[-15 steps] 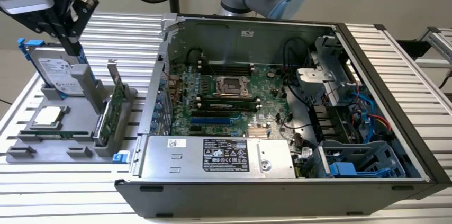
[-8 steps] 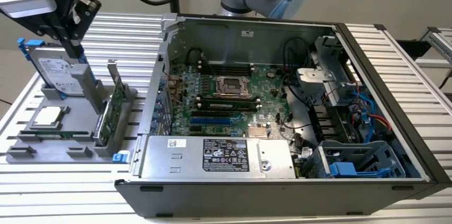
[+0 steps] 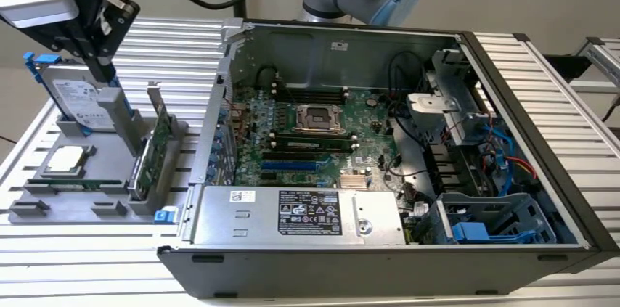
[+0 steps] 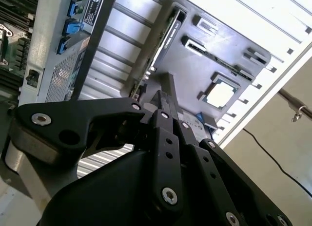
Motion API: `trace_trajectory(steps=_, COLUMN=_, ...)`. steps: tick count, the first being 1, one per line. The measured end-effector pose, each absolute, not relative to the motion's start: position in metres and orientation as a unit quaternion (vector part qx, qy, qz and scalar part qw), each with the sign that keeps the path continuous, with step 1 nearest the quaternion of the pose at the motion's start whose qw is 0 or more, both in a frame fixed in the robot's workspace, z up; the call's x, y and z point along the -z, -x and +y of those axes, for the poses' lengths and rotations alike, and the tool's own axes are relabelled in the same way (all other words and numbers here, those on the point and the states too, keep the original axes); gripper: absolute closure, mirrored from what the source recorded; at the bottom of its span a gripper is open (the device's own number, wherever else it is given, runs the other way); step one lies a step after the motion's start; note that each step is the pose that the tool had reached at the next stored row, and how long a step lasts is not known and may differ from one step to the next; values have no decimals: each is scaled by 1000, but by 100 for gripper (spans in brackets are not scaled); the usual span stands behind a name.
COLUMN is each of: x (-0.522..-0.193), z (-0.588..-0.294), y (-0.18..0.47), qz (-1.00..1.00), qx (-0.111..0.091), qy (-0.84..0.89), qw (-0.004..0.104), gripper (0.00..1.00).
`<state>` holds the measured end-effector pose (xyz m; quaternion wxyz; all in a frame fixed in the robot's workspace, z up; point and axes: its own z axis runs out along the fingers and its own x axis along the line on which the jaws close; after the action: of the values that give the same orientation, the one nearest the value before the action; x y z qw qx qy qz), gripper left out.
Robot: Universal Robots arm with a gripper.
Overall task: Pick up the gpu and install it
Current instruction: 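Pick up the gpu and move the gpu toward the slot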
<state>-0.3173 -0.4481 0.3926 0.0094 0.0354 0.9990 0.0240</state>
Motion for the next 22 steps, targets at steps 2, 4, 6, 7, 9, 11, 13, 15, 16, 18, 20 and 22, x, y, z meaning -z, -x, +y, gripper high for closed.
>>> trace_trajectory(steps=2, x=-393, z=-448, y=317, qz=999, qx=-24, qy=-35, qw=9, gripper=100)
trace_trajectory(steps=4, x=-393, z=-448, y=317, qz=999, qx=-24, qy=-35, qw=9, gripper=100)
trace_trajectory(steps=6, x=-393, z=-448, y=317, qz=999, qx=-24, qy=-35, qw=9, gripper=100)
trace_trajectory(steps=7, x=-393, z=-448, y=317, qz=999, qx=-24, qy=-35, qw=8, gripper=100)
trace_trajectory(steps=9, x=-393, z=-448, y=317, qz=999, qx=-24, qy=-35, qw=8, gripper=100)
trace_trajectory(steps=11, x=-393, z=-448, y=317, qz=999, qx=-24, qy=-35, qw=8, gripper=100)
trace_trajectory(steps=13, x=-393, z=-448, y=317, qz=999, qx=-24, qy=-35, qw=8, gripper=0)
trace_trajectory(steps=15, x=-393, z=-448, y=317, qz=999, qx=-24, qy=-35, qw=8, gripper=0)
trace_trajectory(steps=16, x=-393, z=-448, y=317, qz=999, qx=-24, qy=-35, qw=8, gripper=0)
trace_trajectory(steps=18, x=-393, z=-448, y=317, qz=999, qx=-24, qy=-35, qw=8, gripper=0)
trace_trajectory(steps=20, x=-393, z=-448, y=317, qz=999, qx=-24, qy=-35, qw=7, gripper=0)
trace_trajectory(steps=22, x=-393, z=-448, y=317, qz=999, qx=-24, qy=-35, qw=7, gripper=0)
